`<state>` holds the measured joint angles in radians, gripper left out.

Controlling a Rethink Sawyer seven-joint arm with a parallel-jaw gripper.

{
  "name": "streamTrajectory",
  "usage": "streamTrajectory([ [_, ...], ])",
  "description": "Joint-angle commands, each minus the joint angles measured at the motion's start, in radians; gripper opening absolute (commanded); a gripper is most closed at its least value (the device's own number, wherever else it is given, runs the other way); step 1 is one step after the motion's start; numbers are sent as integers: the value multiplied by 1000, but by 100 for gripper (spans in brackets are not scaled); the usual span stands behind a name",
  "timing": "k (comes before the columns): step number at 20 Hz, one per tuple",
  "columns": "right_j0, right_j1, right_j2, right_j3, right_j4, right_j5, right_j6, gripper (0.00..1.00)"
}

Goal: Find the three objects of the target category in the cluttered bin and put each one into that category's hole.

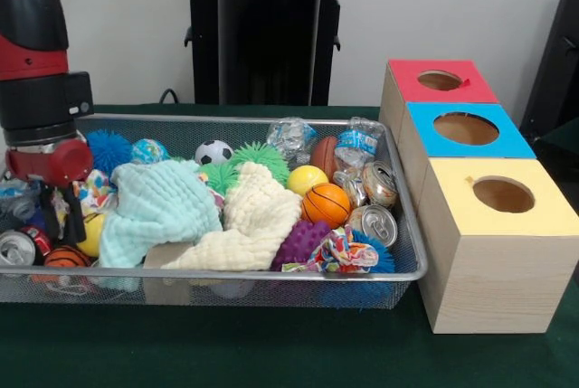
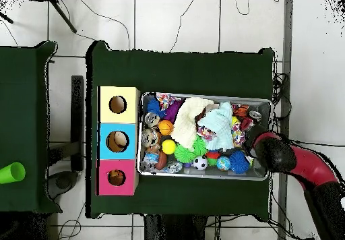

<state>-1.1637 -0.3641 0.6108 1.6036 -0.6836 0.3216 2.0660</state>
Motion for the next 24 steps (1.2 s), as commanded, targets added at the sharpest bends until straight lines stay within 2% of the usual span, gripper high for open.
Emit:
streamTrajectory([
  [1, -16, 112, -60, 32, -161, -53, -152, 100],
  [3, -15, 123, -51, 17, -159, -47, -148, 100],
  [7, 27, 76, -52, 19, -100, 13, -116, 100],
  [13, 39, 84, -5, -37, -23, 124, -153, 100],
  [17, 95, -11, -2, -29, 64, 233, -109, 100],
  [19, 112, -29, 2, -40, 89, 271, -110, 100],
  [24, 100, -3, 18, -77, 87, 287, -155, 100],
])
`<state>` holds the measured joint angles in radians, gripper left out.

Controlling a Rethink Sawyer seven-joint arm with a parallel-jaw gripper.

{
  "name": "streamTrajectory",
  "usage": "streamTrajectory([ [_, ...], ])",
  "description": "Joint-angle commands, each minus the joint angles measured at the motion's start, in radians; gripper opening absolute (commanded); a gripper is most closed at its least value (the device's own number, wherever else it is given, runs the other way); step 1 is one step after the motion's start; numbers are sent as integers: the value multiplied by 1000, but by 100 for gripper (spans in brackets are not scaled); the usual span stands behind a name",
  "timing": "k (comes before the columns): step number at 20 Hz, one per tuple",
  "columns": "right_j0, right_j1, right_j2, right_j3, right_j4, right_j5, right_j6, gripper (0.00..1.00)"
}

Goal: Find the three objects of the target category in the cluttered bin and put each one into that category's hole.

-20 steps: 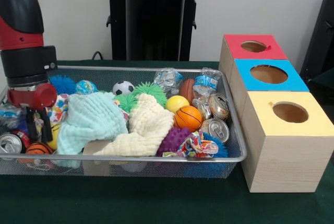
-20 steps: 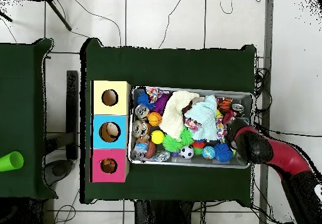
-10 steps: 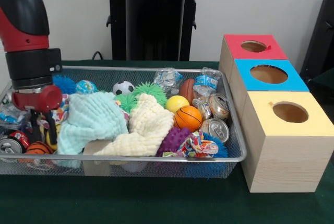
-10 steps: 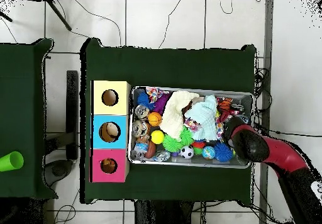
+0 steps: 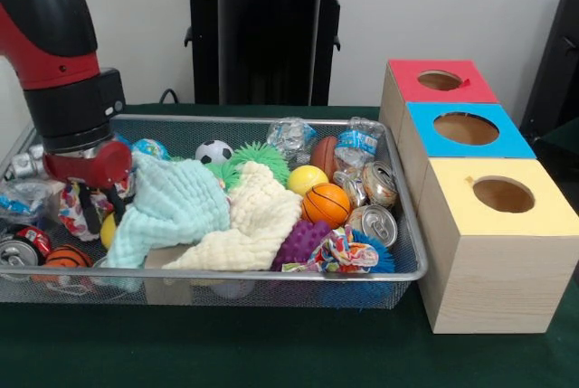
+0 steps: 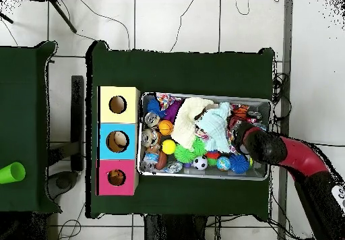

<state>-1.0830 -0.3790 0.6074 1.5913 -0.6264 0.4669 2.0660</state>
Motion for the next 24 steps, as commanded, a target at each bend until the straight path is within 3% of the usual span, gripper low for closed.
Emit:
streamTrajectory([
  [1, 11, 20, 28, -74, 29, 148, -172, 100],
  [7, -20, 6, 59, -131, 27, 235, -284, 100],
  [13, -42, 78, 95, -221, 16, 295, -381, 100],
  [24, -12, 53, 86, -233, -15, 308, -316, 100],
])
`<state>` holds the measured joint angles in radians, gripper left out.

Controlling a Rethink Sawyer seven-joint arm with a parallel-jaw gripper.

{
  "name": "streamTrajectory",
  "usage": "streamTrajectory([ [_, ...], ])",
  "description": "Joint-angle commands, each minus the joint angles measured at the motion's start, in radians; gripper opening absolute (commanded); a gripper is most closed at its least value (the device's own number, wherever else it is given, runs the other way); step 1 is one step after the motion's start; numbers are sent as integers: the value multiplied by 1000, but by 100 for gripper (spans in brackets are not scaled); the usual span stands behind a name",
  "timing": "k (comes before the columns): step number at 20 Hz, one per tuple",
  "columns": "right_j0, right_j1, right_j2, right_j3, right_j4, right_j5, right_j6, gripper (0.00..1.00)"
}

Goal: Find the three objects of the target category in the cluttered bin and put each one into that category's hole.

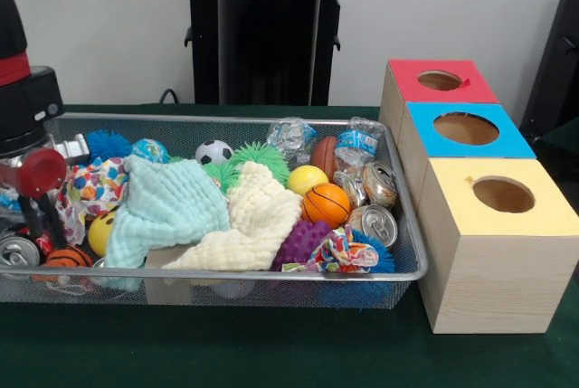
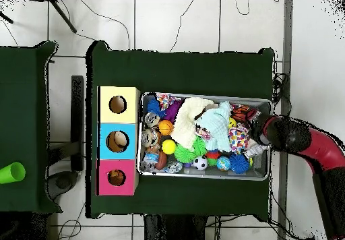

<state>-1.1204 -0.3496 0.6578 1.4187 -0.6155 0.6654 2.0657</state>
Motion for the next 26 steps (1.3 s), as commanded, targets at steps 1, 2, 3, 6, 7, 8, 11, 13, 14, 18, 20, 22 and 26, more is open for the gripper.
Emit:
streamTrajectory([
  [1, 32, 25, 32, -63, -29, 104, -307, 100],
  [2, 43, 27, 26, -70, -32, 100, -293, 100],
  [3, 54, 29, 20, -76, -37, 92, -278, 100],
  [6, 82, 48, 0, -88, -51, 57, -233, 100],
  [7, 92, 48, -5, -91, -52, 54, -218, 100],
  [8, 102, 48, -11, -94, -52, 51, -204, 100],
  [11, 139, 29, -26, -103, -36, 82, -169, 100],
  [13, 151, 37, -29, -110, -34, 79, -163, 100],
  [14, 156, 35, -32, -100, -35, 70, -155, 100],
  [18, 197, 44, -38, -124, -22, 86, -138, 100],
  [20, 205, 65, -33, -145, -22, 80, -152, 100],
  [22, 188, 92, -18, -154, -24, 59, -186, 100],
  [26, 142, 119, 6, -142, -23, 36, -240, 100],
])
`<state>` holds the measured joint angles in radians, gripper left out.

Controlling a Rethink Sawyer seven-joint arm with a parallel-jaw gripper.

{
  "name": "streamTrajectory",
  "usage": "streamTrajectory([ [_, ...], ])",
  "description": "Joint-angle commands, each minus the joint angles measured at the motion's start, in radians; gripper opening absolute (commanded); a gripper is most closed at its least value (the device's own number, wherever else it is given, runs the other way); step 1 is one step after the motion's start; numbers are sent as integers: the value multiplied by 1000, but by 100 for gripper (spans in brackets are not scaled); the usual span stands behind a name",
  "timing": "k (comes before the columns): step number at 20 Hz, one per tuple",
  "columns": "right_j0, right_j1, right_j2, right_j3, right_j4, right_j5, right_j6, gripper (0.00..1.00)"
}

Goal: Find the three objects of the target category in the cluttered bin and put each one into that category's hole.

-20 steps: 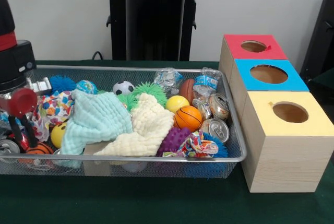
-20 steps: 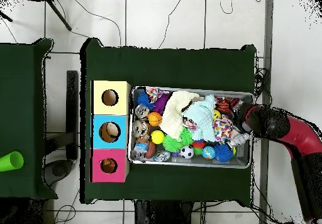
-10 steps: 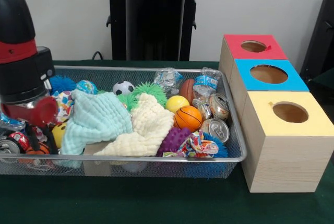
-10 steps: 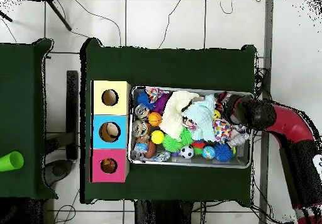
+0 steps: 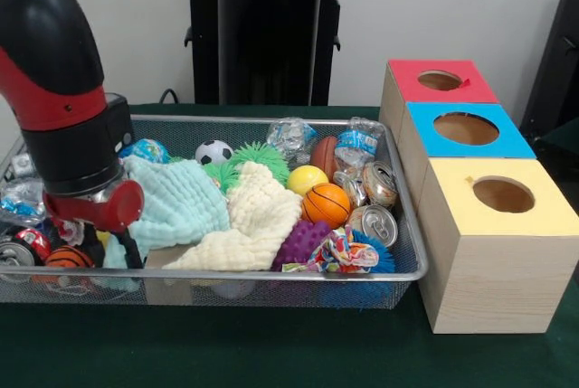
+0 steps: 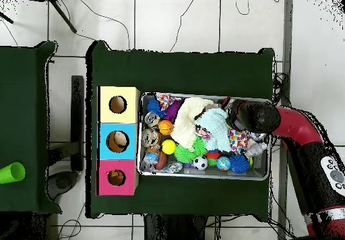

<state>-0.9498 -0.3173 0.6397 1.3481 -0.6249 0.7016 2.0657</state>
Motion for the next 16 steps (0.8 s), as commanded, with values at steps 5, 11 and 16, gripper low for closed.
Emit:
streamTrajectory([
  [5, -54, 130, 49, -124, -15, 23, -311, 100],
  [11, -88, 92, 46, -40, -34, -12, -279, 100],
  [16, -95, -23, 33, 94, -23, -18, -193, 100],
])
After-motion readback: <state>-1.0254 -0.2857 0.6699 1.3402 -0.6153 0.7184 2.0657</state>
